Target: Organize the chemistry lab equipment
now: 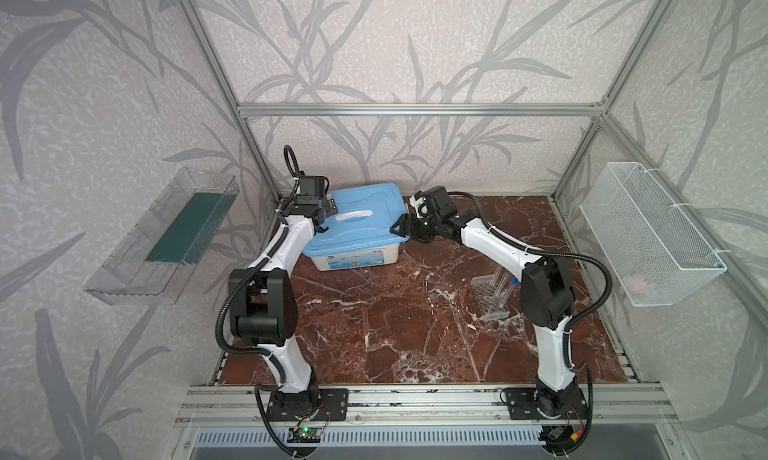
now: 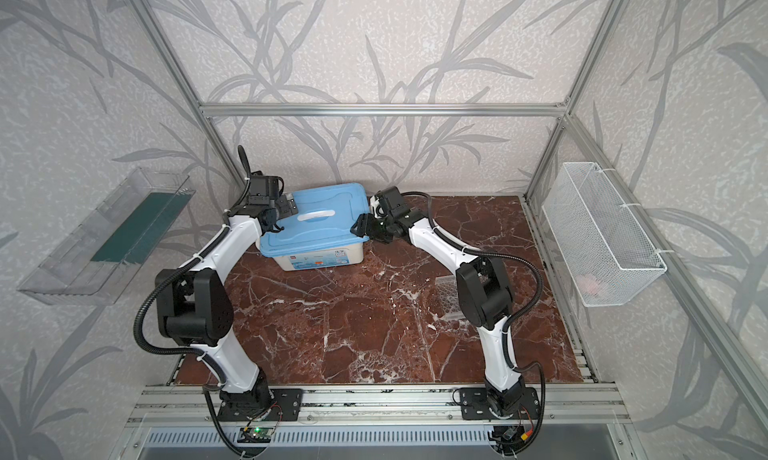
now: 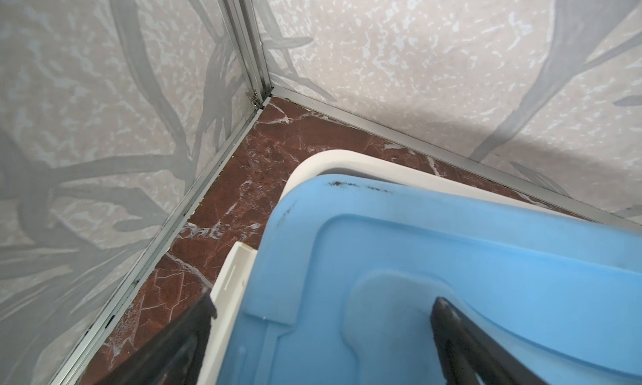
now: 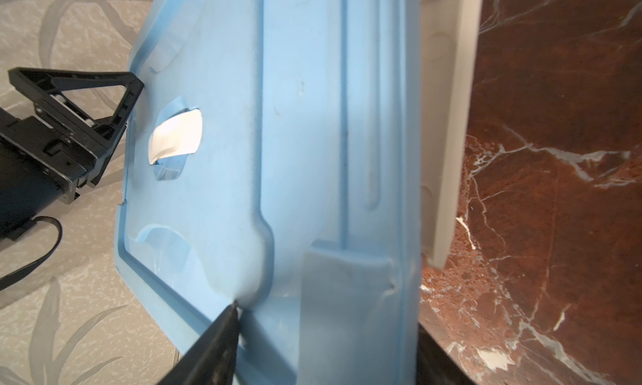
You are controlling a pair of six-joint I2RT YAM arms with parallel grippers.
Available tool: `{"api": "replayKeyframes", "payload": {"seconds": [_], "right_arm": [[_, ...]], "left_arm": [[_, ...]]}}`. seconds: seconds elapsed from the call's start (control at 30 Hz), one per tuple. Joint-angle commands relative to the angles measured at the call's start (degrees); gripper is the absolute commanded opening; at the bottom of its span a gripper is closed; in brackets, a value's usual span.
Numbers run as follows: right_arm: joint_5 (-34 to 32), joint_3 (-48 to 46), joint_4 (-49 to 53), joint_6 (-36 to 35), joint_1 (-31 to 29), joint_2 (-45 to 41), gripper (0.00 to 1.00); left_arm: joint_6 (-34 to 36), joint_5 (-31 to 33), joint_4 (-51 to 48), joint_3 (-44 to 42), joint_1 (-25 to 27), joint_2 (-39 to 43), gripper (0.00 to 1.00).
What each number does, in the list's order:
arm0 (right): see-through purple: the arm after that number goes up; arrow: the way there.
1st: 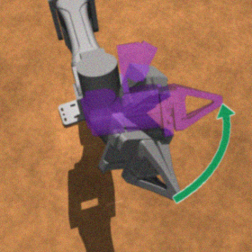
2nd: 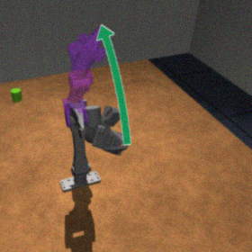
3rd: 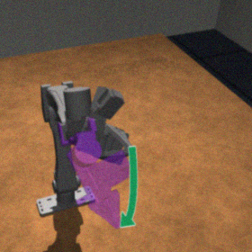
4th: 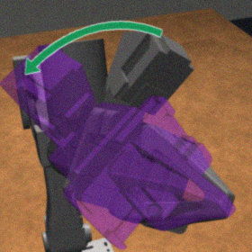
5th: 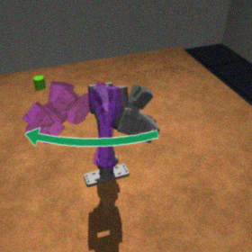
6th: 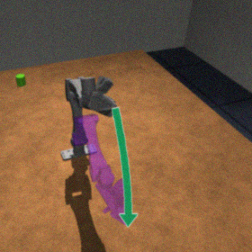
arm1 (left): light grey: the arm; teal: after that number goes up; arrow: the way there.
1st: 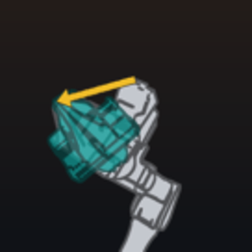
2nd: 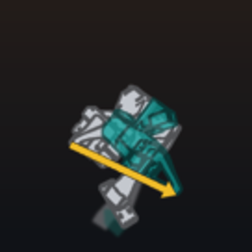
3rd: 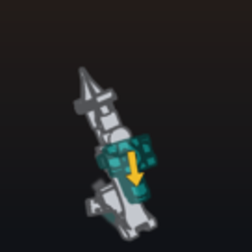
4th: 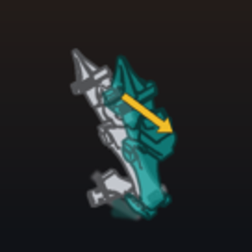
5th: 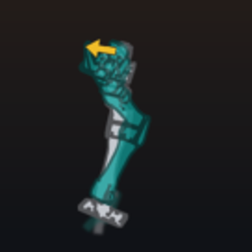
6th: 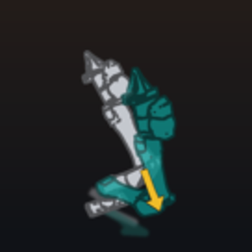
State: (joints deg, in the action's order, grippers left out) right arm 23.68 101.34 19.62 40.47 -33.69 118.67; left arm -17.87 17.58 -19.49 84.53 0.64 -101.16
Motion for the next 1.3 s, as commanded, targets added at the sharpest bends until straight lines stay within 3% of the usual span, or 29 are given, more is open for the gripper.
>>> {"api": "replayKeyframes", "payload": {"seconds": [0.0,0.17,0.6,0.77,1.03,1.27], "right_arm": [[0.16,-1.85,1.27,-0.23,0.21,-2.02,0.68],[0.42,-3.85,0.36,-0.43,0.37,-3.49,0.68],[5.14,-5.74,-4.68,0.75,1.45,-4.33,0.68],[5.37,-5.80,-3.10,0.27,3.26,-4.74,0.68],[4.35,-1.12,7.48,-7.15,6.45,-3.57,0.67],[2.77,2.75,12.26,-9.15,6.89,-2.15,0.68]], "left_arm": [[-0.97,-0.72,-5.13,-5.43,-0.64,1.10,0.99],[-3.76,-6.55,0.40,-10.97,-0.89,4.86,0.99],[-7.87,-17.68,4.95,-15.58,-1.73,3.18,0.99],[-9.59,-24.97,5.99,-16.14,-0.75,3.38,0.99],[-10.13,-25.09,4.16,-15.13,3.20,4.21,0.96],[-9.41,-21.04,1.96,-13.28,4.52,3.88,0.84]]}}
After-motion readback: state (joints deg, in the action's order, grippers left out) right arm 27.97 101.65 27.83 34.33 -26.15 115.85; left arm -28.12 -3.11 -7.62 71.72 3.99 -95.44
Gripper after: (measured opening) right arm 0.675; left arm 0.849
